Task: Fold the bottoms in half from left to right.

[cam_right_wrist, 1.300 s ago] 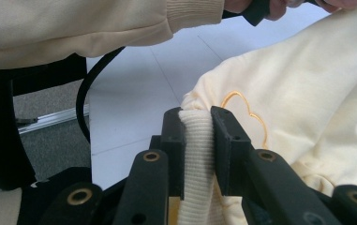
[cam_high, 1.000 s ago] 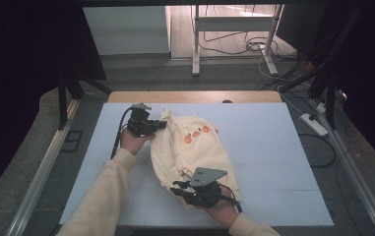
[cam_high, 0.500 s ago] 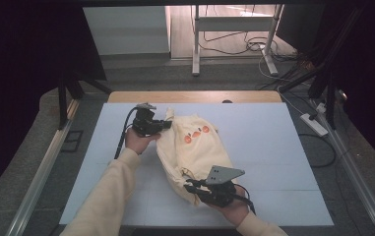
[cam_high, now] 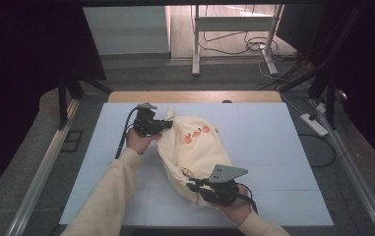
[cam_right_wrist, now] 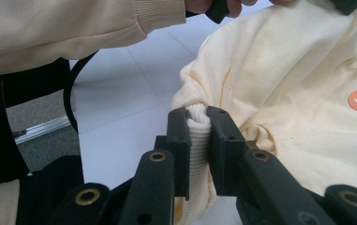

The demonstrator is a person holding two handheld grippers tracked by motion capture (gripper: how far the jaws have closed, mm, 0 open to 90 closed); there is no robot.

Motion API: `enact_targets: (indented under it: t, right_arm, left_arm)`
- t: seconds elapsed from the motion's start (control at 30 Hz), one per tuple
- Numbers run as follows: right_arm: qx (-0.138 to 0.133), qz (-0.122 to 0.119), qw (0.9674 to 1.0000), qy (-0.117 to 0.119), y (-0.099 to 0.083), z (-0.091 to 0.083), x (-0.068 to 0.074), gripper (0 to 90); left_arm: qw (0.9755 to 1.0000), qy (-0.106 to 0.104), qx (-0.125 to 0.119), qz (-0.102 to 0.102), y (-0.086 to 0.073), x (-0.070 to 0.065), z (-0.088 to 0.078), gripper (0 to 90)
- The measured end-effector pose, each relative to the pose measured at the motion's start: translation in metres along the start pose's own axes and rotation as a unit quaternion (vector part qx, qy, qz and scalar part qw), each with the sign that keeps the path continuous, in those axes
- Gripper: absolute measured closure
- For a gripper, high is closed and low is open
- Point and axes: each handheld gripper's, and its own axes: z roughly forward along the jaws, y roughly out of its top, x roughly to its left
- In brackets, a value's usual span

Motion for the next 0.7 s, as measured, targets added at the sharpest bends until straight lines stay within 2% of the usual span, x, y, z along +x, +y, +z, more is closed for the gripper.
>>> enact_targets:
  t: [0.27, 0.7]
  right_arm:
    - [0.001, 0.002, 1.0, -0.003, -0.001, -0.005, -0.002, 80.0]
    - [-0.008, 0.016, 0.9995, -0.026, -0.006, -0.033, -0.012, 80.2]
  left_arm:
    - [1.0, -0.008, 0.0, 0.002, 0.005, -0.006, 0.006, 81.4]
    - [0.9999, -0.014, 0.002, 0.006, 0.013, -0.016, 0.017, 81.4]
